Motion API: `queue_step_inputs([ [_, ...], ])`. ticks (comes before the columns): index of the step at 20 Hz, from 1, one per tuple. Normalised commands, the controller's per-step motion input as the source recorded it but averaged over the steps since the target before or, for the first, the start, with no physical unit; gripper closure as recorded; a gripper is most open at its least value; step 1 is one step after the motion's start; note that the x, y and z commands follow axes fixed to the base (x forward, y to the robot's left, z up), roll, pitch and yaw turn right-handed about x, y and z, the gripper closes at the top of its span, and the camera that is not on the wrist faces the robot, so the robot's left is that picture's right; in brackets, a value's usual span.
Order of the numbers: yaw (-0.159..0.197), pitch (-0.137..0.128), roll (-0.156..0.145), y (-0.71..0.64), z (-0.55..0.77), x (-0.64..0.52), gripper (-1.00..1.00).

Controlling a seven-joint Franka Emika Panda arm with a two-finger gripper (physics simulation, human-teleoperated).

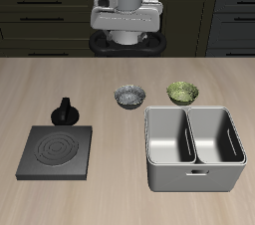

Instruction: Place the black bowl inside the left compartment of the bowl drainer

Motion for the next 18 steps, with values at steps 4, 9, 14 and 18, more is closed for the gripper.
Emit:
queue_step_inputs([
  [4, -0.01, 0.032, 0.01, 0.15, -0.27, 0.06, -1.0],
  [9, -0.018, 0.03, 0.039, 0.3, -0.39, 0.04, -1.0],
  [14, 0.01, 0.019, 0.021, 0.2, -0.28, 0.06, -1.0],
  [18, 0.025, 0.014, -0.002, 0.11, -0.35, 0.1, -1.0],
])
